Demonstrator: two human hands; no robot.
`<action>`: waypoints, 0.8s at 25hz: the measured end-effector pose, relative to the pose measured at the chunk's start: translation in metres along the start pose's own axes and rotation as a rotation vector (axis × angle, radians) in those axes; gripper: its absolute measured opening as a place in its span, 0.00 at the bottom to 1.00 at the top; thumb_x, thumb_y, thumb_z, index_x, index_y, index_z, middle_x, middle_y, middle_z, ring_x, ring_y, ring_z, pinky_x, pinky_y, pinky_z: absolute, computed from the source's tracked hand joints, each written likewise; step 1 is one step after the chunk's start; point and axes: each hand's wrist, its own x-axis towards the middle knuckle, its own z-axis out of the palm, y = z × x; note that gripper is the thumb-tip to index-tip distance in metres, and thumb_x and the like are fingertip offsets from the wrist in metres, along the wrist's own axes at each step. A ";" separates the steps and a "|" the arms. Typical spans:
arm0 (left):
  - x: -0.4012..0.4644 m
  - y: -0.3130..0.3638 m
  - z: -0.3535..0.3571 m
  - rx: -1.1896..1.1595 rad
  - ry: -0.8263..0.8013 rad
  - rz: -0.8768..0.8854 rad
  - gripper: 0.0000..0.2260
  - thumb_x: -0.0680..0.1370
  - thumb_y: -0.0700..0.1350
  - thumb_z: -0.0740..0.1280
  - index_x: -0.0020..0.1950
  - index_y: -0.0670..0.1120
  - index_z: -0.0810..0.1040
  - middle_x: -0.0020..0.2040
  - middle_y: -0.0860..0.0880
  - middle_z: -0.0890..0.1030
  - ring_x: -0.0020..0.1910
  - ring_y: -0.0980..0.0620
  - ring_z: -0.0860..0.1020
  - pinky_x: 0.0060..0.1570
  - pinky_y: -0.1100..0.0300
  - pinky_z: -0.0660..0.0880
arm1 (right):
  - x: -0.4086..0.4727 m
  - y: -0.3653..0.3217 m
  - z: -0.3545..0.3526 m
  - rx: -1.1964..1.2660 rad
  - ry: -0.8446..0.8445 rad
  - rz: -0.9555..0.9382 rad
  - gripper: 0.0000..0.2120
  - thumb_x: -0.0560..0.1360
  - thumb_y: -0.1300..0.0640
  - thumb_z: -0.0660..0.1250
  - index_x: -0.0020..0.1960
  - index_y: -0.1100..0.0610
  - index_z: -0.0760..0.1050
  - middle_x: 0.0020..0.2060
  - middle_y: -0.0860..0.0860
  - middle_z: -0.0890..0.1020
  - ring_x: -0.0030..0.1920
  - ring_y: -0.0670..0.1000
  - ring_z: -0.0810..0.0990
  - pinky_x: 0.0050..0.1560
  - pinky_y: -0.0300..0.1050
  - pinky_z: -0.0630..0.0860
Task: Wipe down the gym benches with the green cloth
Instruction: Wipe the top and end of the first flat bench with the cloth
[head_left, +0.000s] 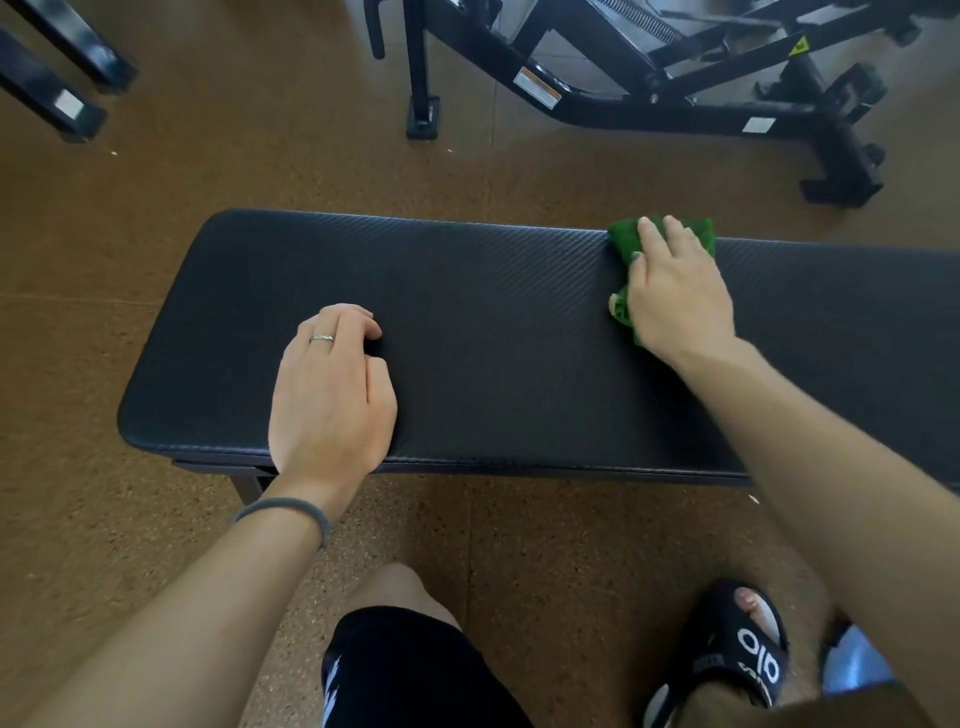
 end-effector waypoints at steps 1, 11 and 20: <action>0.000 0.000 0.001 0.003 0.007 0.004 0.10 0.78 0.36 0.59 0.56 0.44 0.77 0.60 0.47 0.79 0.60 0.47 0.75 0.60 0.49 0.74 | 0.003 -0.017 0.002 -0.051 0.018 -0.011 0.30 0.85 0.46 0.47 0.81 0.62 0.60 0.80 0.62 0.62 0.80 0.63 0.60 0.80 0.60 0.57; 0.000 -0.003 -0.004 -0.023 -0.010 -0.019 0.07 0.77 0.36 0.59 0.52 0.44 0.74 0.57 0.48 0.78 0.56 0.47 0.73 0.51 0.50 0.73 | -0.006 -0.132 0.013 -0.044 -0.076 -0.582 0.36 0.78 0.42 0.58 0.80 0.60 0.61 0.80 0.60 0.63 0.80 0.62 0.62 0.79 0.57 0.60; 0.001 -0.006 -0.002 -0.010 0.015 0.013 0.07 0.78 0.38 0.58 0.53 0.45 0.74 0.54 0.49 0.77 0.53 0.48 0.73 0.48 0.54 0.70 | -0.131 -0.106 0.019 0.090 0.000 -0.467 0.28 0.85 0.49 0.47 0.83 0.56 0.58 0.82 0.58 0.59 0.82 0.60 0.56 0.83 0.56 0.53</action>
